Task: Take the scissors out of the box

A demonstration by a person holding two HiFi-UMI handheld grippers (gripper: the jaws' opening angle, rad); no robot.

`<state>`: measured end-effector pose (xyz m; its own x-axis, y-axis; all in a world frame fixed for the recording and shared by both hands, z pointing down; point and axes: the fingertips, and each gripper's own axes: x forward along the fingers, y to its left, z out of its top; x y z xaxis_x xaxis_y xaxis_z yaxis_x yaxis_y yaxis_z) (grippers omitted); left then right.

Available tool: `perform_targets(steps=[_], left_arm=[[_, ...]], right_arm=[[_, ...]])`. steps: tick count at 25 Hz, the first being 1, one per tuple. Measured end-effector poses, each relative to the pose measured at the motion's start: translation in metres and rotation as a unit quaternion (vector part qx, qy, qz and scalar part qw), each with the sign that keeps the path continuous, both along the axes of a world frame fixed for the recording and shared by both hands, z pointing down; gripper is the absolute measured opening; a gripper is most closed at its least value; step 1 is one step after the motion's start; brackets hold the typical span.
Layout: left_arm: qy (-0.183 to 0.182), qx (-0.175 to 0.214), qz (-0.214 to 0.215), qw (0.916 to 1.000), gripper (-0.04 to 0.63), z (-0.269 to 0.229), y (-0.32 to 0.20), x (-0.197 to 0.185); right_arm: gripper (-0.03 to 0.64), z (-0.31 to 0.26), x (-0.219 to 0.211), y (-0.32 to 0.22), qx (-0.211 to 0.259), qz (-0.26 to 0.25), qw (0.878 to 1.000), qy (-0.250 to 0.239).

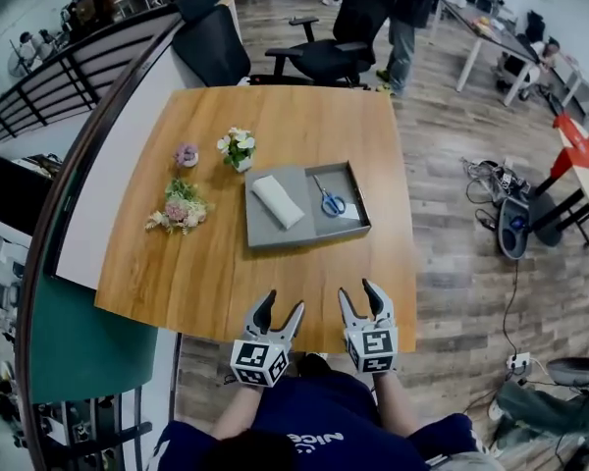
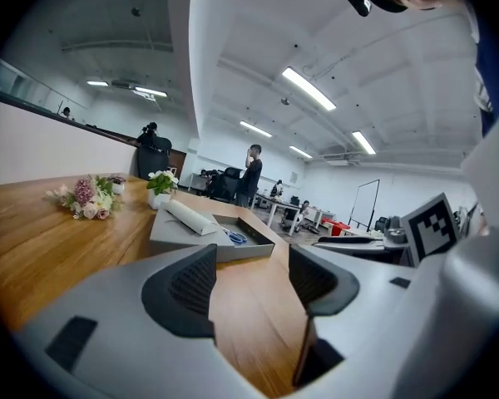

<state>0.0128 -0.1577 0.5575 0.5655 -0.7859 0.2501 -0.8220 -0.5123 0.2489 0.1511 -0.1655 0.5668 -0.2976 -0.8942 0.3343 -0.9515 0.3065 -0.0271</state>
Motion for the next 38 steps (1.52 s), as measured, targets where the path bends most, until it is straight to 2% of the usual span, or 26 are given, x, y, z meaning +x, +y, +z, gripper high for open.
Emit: perform_targets(steps=[9, 20, 27, 38], left_arm=[[-0.012, -0.002, -0.013, 0.9998, 0.273, 0.008, -0.016, 0.010], [-0.015, -0.009, -0.005, 0.9998, 0.273, -0.003, -0.056, -0.002], [-0.015, -0.001, 0.009, 0.9998, 0.273, -0.010, -0.076, -0.009], [-0.010, -0.013, -0.023, 0.9996, 0.273, -0.003, -0.105, -0.045]], right_arm=[[0.201, 0.017, 0.005, -0.015, -0.019, -0.034, 0.999, -0.016], [0.172, -0.002, 0.012, -0.057, -0.038, 0.006, 0.999, -0.024], [0.143, -0.027, 0.011, -0.111, -0.035, -0.003, 0.999, 0.005], [0.137, -0.020, 0.001, -0.195, -0.107, -0.048, 0.991, 0.064]])
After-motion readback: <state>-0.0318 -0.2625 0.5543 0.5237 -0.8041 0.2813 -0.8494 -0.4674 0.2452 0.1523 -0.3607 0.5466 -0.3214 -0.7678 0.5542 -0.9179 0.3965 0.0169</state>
